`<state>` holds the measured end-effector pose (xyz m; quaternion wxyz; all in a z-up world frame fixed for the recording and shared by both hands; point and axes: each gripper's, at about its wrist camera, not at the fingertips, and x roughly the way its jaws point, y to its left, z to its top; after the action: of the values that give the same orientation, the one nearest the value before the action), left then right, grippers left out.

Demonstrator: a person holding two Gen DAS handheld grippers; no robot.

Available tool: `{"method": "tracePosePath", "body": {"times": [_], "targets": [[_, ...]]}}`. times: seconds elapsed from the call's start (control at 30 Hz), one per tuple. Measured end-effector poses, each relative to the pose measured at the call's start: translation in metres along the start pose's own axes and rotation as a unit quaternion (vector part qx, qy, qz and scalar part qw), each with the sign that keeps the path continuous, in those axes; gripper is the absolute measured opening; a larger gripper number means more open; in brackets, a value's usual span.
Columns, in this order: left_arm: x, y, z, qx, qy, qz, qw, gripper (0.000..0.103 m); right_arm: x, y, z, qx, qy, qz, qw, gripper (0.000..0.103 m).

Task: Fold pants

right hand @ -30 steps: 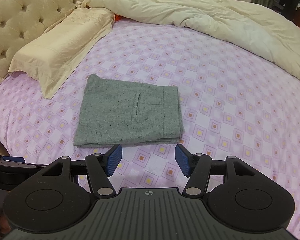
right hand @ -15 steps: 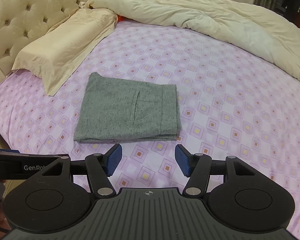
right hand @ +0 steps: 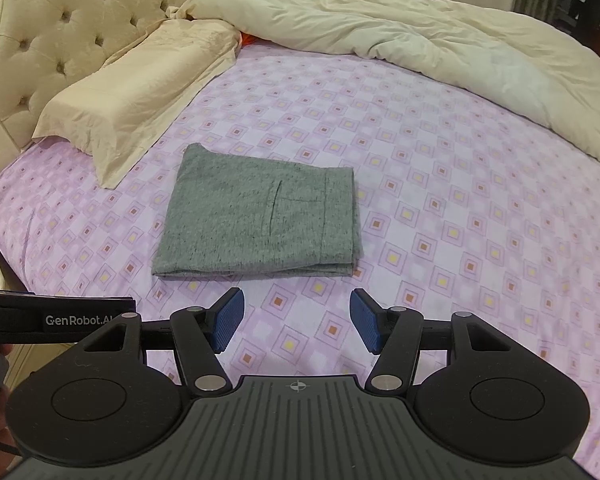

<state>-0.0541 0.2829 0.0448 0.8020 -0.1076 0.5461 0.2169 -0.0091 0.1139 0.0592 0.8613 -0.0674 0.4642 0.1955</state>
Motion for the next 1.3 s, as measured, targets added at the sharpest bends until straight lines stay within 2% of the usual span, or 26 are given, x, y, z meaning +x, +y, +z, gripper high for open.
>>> {"method": "tracePosePath", "body": {"times": [1.3], "targets": [[-0.028,-0.022,-0.031,0.005,-0.023,0.005,0.9997,0.101,-0.027,-0.019,-0.028,0.005,-0.019,0.013,1.000,0.057]]}}
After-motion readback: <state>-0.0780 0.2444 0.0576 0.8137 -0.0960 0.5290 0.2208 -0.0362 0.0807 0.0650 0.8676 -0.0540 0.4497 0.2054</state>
